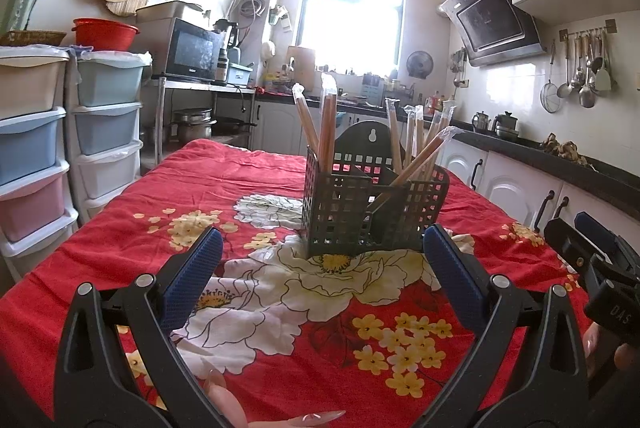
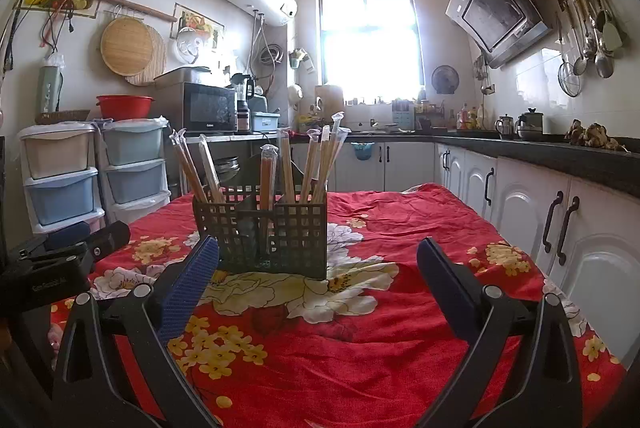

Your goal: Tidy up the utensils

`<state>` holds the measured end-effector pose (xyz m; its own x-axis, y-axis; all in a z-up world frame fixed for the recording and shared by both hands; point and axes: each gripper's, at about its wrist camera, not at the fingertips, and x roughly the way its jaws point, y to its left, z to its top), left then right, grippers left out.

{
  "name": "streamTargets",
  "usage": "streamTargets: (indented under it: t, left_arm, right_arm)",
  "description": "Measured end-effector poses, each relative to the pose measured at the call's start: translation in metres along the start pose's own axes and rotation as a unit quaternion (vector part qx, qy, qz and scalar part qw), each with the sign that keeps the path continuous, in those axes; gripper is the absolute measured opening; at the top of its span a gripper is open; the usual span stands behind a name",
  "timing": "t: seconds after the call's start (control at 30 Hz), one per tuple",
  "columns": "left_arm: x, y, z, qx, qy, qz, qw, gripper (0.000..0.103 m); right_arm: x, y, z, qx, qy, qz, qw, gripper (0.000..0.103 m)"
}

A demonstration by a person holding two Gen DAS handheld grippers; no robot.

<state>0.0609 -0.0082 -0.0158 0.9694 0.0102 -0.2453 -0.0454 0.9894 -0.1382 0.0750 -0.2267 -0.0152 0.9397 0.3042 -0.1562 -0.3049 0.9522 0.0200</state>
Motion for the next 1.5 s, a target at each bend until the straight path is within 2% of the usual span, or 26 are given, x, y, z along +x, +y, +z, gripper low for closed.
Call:
streamTargets:
  t: [1.37, 1.5]
  left_arm:
    - [0.005, 0.000, 0.000, 0.002, 0.008, -0.004, 1.0000, 0.093]
    - [0.006, 0.008, 0.003, -0.013, 0.016, -0.002, 0.9998, 0.093]
  right_arm:
    - [0.002, -0.003, -0.001, 0.001, 0.002, -0.008, 1.000, 0.097]
    - [0.011, -0.016, 0.002, 0.031, 0.031, -0.019, 0.999, 0.097]
